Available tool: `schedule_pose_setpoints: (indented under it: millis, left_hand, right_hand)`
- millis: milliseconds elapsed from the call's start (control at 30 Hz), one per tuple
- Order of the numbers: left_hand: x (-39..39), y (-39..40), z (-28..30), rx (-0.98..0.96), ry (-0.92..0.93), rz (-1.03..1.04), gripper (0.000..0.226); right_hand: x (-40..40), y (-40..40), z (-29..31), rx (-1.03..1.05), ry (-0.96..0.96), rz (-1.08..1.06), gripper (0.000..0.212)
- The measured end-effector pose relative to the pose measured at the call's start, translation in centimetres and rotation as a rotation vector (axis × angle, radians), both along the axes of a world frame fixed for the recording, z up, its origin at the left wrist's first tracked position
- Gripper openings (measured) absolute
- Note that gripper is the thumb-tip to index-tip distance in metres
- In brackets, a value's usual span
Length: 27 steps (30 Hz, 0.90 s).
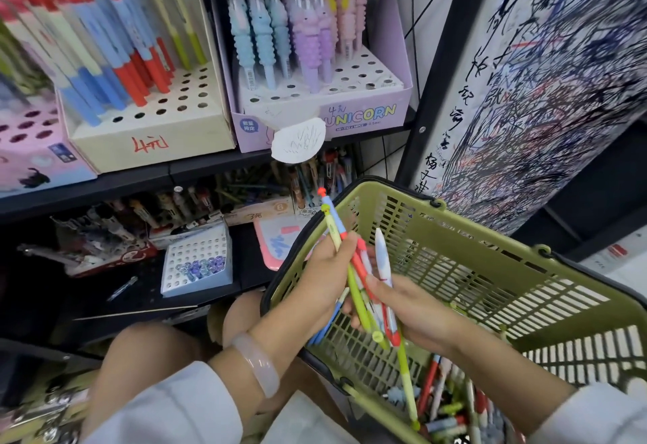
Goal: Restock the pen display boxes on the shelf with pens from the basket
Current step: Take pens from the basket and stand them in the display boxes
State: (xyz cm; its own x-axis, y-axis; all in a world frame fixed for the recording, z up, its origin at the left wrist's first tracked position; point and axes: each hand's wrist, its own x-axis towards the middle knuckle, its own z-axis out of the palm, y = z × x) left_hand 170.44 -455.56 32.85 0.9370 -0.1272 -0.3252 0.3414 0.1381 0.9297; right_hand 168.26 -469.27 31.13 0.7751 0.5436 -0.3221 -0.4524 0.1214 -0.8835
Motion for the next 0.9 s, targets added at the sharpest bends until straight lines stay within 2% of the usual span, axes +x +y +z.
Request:
schedule_pose_setpoints:
  millis: [67, 200, 267, 367, 467, 533, 633, 733, 900]
  left_hand:
    - [0.1, -0.1, 0.2, -0.048, 0.009, 0.061, 0.025]
    - [0.7, 0.4, 0.6, -0.181, 0.017, 0.206, 0.017]
    - [0.7, 1.1, 1.0, -0.202, 0.01, 0.238, 0.014]
    - [0.2, 1.7, 1.0, -0.063, 0.017, 0.151, 0.011]
    - [-0.4, 1.6, 0.6, 0.091, -0.005, -0.005, 0.011]
    - [-0.5, 1.5, 0.8, 0.033, -0.049, -0.05, 0.017]
    - [-0.3, 2.3, 1.6, -0.075, -0.053, -0.023, 0.018]
    - [-0.5, 2.9, 1.9, -0.109, -0.015, -0.018, 0.02]
    - [-0.8, 3.6, 2.1, -0.1, -0.033, -0.057, 0.028]
  right_hand:
    - [-0.1, 0.0, 0.3, -0.033, -0.008, -0.072, 0.035]
    - [-0.3, -0.4, 0.5, -0.236, -0.091, -0.196, 0.038]
    - [0.0, -0.7, 0.9, -0.222, -0.08, -0.275, 0.031]
    - [1.2, -0.5, 2.2, -0.121, -0.047, -0.463, 0.025]
    - [2.3, 1.3, 4.0, -0.022, -0.071, -0.486, 0.027]
    - [2.6, 2.8, 5.0, -0.03, -0.093, -0.437, 0.03]
    - [2.4, 5.0, 5.8, -0.185, -0.189, -0.403, 0.038]
    - [2.2, 6.5, 5.8, -0.277, -0.25, -0.466, 0.031]
    - [2.3, 7.6, 5.5, -0.255, -0.269, -0.531, 0.028]
